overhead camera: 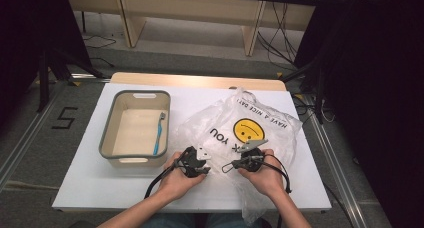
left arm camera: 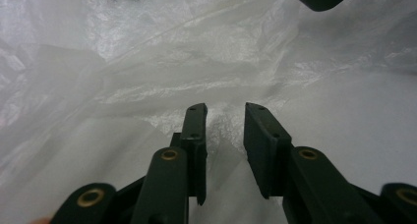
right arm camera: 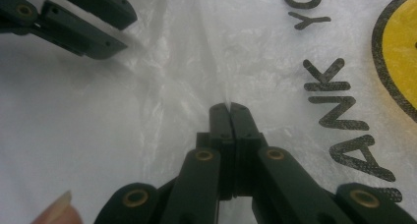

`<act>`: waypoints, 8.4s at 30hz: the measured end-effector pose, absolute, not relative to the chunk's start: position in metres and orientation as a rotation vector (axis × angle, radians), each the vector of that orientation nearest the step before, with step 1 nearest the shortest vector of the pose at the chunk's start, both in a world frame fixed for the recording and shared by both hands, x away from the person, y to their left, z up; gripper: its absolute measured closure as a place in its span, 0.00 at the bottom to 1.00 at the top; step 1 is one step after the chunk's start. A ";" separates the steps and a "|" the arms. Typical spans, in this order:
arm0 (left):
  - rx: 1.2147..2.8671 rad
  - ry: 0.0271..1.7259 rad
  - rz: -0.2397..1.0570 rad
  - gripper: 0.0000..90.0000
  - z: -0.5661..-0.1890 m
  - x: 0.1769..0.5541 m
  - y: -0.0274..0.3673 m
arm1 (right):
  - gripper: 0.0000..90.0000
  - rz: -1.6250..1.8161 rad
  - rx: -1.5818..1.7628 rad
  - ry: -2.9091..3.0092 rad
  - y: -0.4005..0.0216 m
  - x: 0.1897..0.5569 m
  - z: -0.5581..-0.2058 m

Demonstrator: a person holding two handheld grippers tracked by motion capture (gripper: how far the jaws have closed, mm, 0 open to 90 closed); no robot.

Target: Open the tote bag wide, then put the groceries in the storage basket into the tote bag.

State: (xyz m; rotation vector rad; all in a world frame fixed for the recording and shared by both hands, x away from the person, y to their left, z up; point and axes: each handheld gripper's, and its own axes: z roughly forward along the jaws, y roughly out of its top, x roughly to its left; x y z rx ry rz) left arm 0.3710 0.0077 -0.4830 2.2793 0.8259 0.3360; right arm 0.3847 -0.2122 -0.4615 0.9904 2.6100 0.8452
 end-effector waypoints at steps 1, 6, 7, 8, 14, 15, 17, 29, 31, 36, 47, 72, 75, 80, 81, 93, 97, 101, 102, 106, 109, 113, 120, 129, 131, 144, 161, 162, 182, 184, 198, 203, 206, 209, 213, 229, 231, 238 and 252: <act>2.286 0.826 0.330 0.81 -0.484 0.371 0.007 | 1.00 0.852 1.002 2.602 -0.212 0.384 -0.460; 2.281 0.829 0.328 0.88 -0.485 0.373 0.005 | 1.00 0.886 1.013 2.560 -0.214 0.384 -0.455; 2.281 0.829 0.328 0.89 -0.485 0.373 0.005 | 1.00 0.886 1.013 2.560 -0.214 0.384 -0.455; 2.277 0.837 0.321 0.91 -0.486 0.373 0.005 | 1.00 0.901 1.019 2.543 -0.214 0.384 -0.453; 2.281 0.840 0.338 0.98 -0.486 0.371 0.002 | 1.00 0.940 1.041 2.478 -0.217 0.384 -0.447; 2.281 0.840 0.338 0.98 -0.486 0.371 0.002 | 1.00 0.952 1.043 2.463 -0.217 0.384 -0.444; 2.279 0.844 0.336 0.99 -0.486 0.371 0.002 | 1.00 0.975 1.052 2.427 -0.219 0.384 -0.439; 2.284 0.839 0.351 0.99 -0.486 0.370 0.001 | 1.00 1.109 1.063 2.223 -0.224 0.386 -0.407; 2.285 0.838 0.352 0.99 -0.486 0.370 0.001 | 1.00 1.115 1.058 2.214 -0.225 0.386 -0.405; 2.288 0.833 0.357 0.99 -0.486 0.370 0.001 | 1.00 1.147 1.044 2.161 -0.224 0.387 -0.394; 2.288 0.828 0.365 0.99 -0.486 0.369 0.000 | 1.00 1.186 1.043 2.080 -0.226 0.388 -0.384; 2.299 0.805 0.392 0.99 -0.487 0.367 -0.001 | 1.00 1.231 1.040 1.990 -0.229 0.389 -0.377; 2.300 0.805 0.393 0.99 -0.486 0.367 -0.001 | 1.00 1.236 1.039 1.983 -0.229 0.389 -0.375; 2.299 0.808 0.393 0.97 -0.486 0.367 -0.001 | 1.00 1.238 1.040 1.985 -0.229 0.389 -0.375; 2.299 0.808 0.393 0.97 -0.486 0.367 -0.001 | 1.00 1.238 1.040 1.985 -0.229 0.389 -0.375; 2.272 0.754 0.422 0.84 -0.469 0.360 0.004 | 1.00 1.234 1.041 1.985 -0.229 0.389 -0.376; 2.257 0.747 0.429 0.77 -0.462 0.358 0.008 | 1.00 1.234 1.040 1.987 -0.229 0.389 -0.376; 2.224 0.756 0.419 0.68 -0.454 0.355 0.012 | 1.00 1.234 1.040 1.985 -0.229 0.389 -0.377; 2.221 0.754 0.411 0.65 -0.451 0.353 0.012 | 1.00 1.235 1.043 1.985 -0.229 0.389 -0.377; 2.215 0.753 0.396 0.57 -0.448 0.352 0.013 | 1.00 1.235 1.044 1.986 -0.229 0.389 -0.377; 2.218 0.753 0.395 0.54 -0.447 0.352 0.015 | 1.00 1.234 1.048 1.985 -0.229 0.389 -0.377; 2.206 0.753 0.400 0.50 -0.444 0.352 0.017 | 1.00 1.235 1.048 1.983 -0.230 0.389 -0.377; 2.213 0.724 0.430 0.48 -0.438 0.351 0.025 | 1.00 1.236 1.044 1.980 -0.230 0.388 -0.377; 2.186 0.754 0.434 0.46 -0.428 0.353 0.037 | 1.00 1.235 1.042 1.980 -0.231 0.388 -0.377; 2.180 0.763 0.441 0.45 -0.425 0.354 0.040 | 1.00 1.235 1.042 1.980 -0.231 0.388 -0.377; 2.099 0.846 0.457 0.32 -0.410 0.360 0.058 | 1.00 1.228 1.042 1.987 -0.230 0.389 -0.378; 2.057 0.891 0.504 0.20 -0.397 0.372 0.081 | 1.00 1.226 1.045 1.990 -0.230 0.388 -0.380; 2.051 0.906 0.500 0.20 -0.394 0.373 0.085 | 1.00 1.228 1.047 1.990 -0.230 0.388 -0.380; 2.002 1.005 0.523 0.22 -0.389 0.383 0.108 | 1.00 1.222 1.057 1.989 -0.231 0.389 -0.380; 2.007 1.009 0.526 0.22 -0.389 0.384 0.110 | 1.00 1.222 1.054 1.987 -0.231 0.388 -0.380; 1.986 1.048 0.551 0.23 -0.388 0.388 0.119 | 1.00 1.221 1.057 1.991 -0.233 0.387 -0.382; 1.979 1.055 0.552 0.23 -0.388 0.388 0.120 | 1.00 1.222 1.058 1.990 -0.232 0.387 -0.382; 1.973 1.062 0.551 0.23 -0.387 0.388 0.122 | 1.00 1.222 1.058 1.990 -0.232 0.387 -0.382; 1.966 1.069 0.552 0.23 -0.386 0.389 0.124 | 1.00 1.222 1.058 1.991 -0.232 0.387 -0.381; 1.950 1.102 0.555 0.24 -0.385 0.392 0.130 | 1.00 1.219 1.064 1.992 -0.232 0.388 -0.382; 1.967 1.282 0.565 0.33 -0.392 0.431 0.152 | 1.00 1.215 1.065 1.998 -0.233 0.386 -0.384; 1.981 1.311 0.555 0.34 -0.396 0.439 0.153 | 1.00 1.212 1.068 2.000 -0.233 0.386 -0.384; 2.037 1.434 0.506 0.38 -0.417 0.470 0.148 | 1.00 1.214 1.067 2.006 -0.232 0.387 -0.386; 2.086 1.557 0.456 0.45 -0.443 0.494 0.145 | 1.00 1.208 1.072 2.012 -0.232 0.387 -0.387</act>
